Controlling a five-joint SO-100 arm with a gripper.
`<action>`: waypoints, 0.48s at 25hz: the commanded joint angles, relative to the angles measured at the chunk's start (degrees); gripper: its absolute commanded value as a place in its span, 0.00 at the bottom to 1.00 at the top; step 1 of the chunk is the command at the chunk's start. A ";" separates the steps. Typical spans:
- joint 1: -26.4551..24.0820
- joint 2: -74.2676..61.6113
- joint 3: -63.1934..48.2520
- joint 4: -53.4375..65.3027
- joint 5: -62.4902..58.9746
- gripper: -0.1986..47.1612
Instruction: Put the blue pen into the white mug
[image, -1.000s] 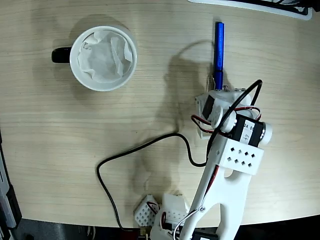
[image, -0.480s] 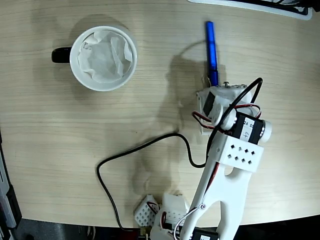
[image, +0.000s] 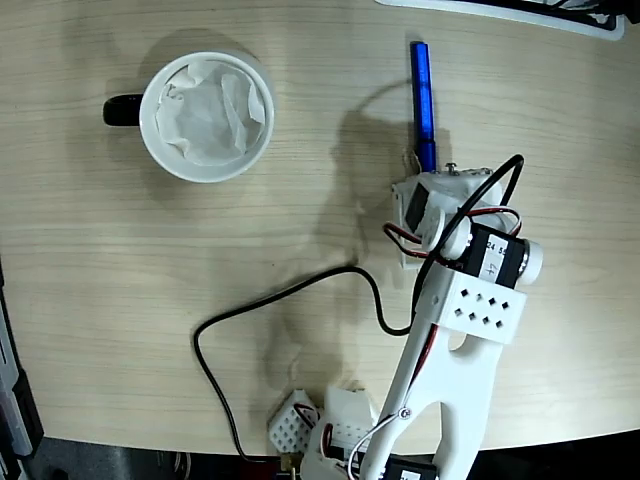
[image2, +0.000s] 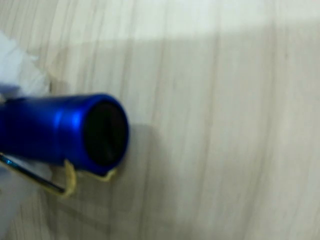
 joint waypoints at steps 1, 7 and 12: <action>1.05 5.10 -0.70 0.88 -1.49 0.01; 1.58 12.22 2.20 0.00 -5.36 0.01; 1.58 18.11 9.23 -4.13 -9.84 0.01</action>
